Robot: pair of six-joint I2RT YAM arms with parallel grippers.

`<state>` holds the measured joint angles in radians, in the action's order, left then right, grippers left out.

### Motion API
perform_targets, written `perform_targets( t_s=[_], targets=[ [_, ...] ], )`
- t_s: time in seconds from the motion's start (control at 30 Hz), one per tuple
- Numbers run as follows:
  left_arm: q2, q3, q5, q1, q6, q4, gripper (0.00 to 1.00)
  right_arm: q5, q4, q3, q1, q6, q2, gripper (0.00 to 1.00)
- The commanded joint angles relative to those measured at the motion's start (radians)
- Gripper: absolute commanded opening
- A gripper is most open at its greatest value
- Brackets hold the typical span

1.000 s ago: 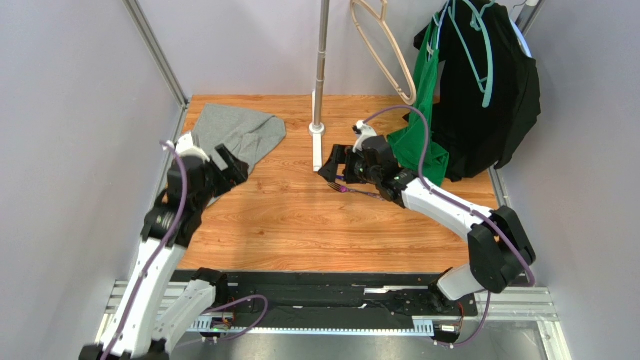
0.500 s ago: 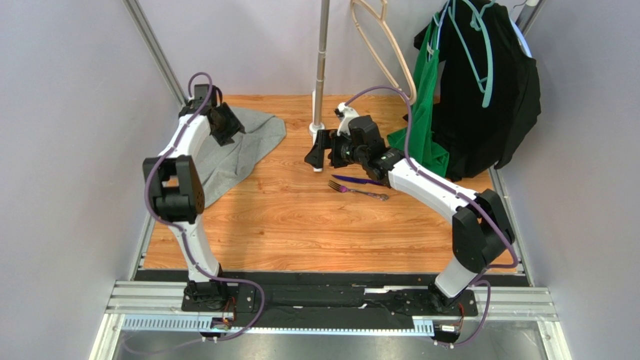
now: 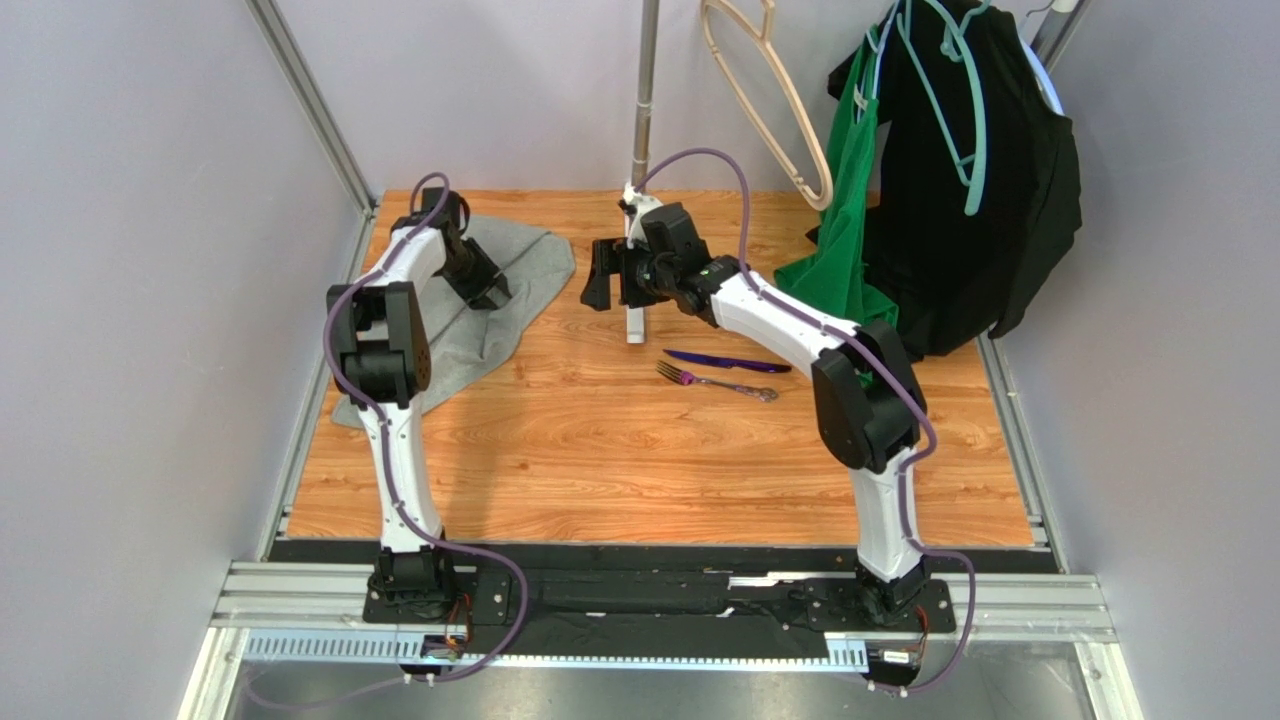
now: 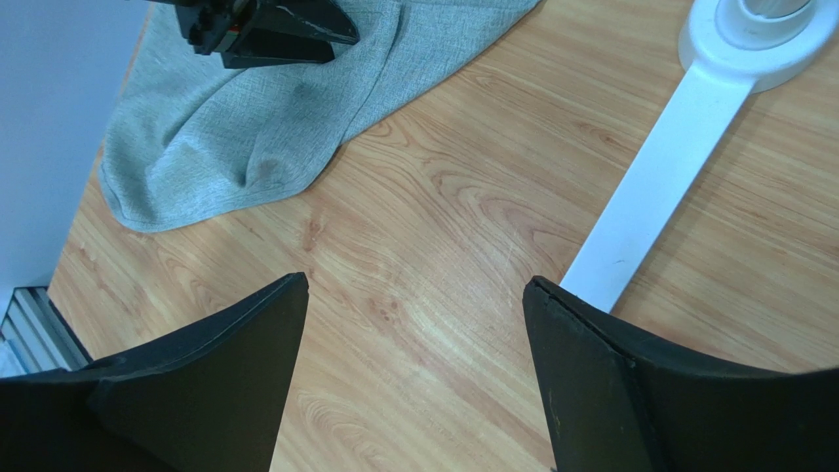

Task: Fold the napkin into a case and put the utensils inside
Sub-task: Pick up the crumpled napkin from the center of the board.

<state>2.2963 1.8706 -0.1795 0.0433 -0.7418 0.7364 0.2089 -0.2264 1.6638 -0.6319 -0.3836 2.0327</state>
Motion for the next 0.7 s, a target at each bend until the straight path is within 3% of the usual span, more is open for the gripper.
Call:
perform_targets(
  t_s=[0.0,0.1,0.27,0.37,0.43,0.53,0.67],
  targets=[
    [-0.096,-0.112,-0.052,-0.083,0.013,0.003,0.43,0.024,-0.044,0.094,0.001,-0.012,0.075,0.82],
    [-0.155,-0.252,-0.194,-0.094,-0.037,-0.118,0.39,0.063,-0.041,0.131,0.0,-0.053,0.129,0.73],
    [-0.306,-0.355,-0.141,-0.105,0.024,-0.135,0.37,0.126,-0.001,0.165,0.0,-0.097,0.188,0.6],
    [-0.412,-0.369,-0.078,-0.103,0.067,-0.082,0.47,0.118,-0.028,0.226,0.001,-0.098,0.242,0.5],
    [-0.46,-0.369,-0.045,-0.102,0.084,-0.046,0.54,0.13,-0.042,0.249,0.0,-0.104,0.273,0.48],
    [-0.563,-0.398,-0.003,-0.095,0.105,0.007,0.57,0.15,-0.025,0.266,-0.002,-0.106,0.303,0.48],
    [-0.737,-0.6,-0.083,0.024,0.05,-0.032,0.56,0.15,-0.011,0.301,-0.009,-0.113,0.343,0.49]
  ],
)
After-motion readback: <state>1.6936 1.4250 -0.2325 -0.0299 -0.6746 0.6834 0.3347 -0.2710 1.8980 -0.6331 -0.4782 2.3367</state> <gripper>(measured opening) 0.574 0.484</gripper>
